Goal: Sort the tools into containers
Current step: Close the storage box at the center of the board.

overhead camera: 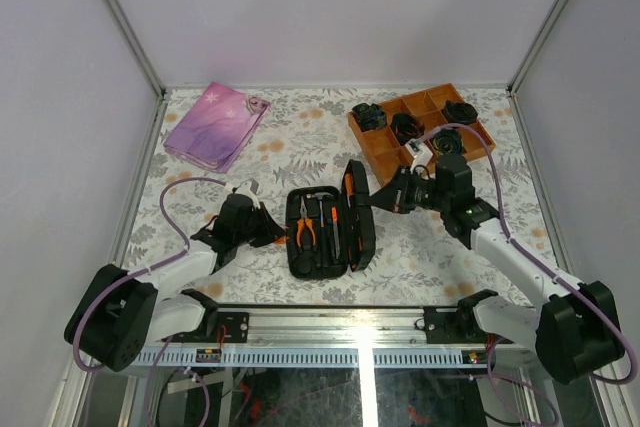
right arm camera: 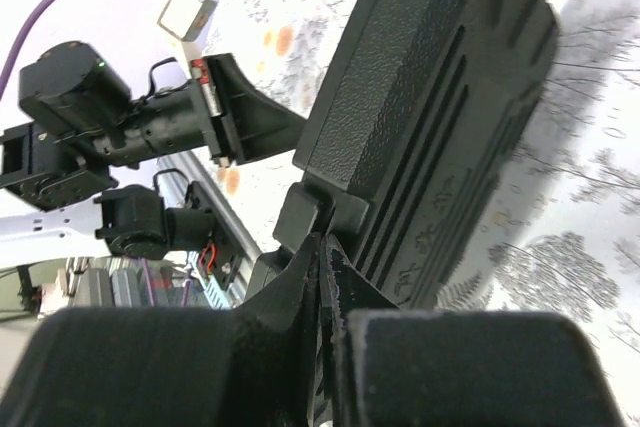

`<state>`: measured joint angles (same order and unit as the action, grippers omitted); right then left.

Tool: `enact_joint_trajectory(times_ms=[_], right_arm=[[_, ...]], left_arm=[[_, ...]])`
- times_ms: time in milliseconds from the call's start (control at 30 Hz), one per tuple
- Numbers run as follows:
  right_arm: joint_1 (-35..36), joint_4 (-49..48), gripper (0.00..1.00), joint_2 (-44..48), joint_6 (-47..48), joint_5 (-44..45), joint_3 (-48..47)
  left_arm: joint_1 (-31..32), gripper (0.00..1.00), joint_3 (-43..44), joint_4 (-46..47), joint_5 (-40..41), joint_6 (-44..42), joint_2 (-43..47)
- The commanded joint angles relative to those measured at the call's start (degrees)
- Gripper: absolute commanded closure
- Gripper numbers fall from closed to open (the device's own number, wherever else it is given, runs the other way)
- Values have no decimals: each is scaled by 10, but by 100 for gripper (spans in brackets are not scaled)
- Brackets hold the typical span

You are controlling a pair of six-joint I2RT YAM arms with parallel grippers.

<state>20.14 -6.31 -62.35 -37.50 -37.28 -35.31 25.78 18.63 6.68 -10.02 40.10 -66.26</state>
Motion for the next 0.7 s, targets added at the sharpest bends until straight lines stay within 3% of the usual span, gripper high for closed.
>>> enact_joint_trajectory(times_ms=[0,400,667], right_arm=[[52,-8,100,-35,-19,14,-21],[176,-14,99,-139,-15,90,-78],[224,-18,89,-223,-2,87,-151]], left_arm=[[14,99,4,5,-17,4,-7],[14,99,3,-21,12,8,25],[14,99,6,-81,64,18,85]])
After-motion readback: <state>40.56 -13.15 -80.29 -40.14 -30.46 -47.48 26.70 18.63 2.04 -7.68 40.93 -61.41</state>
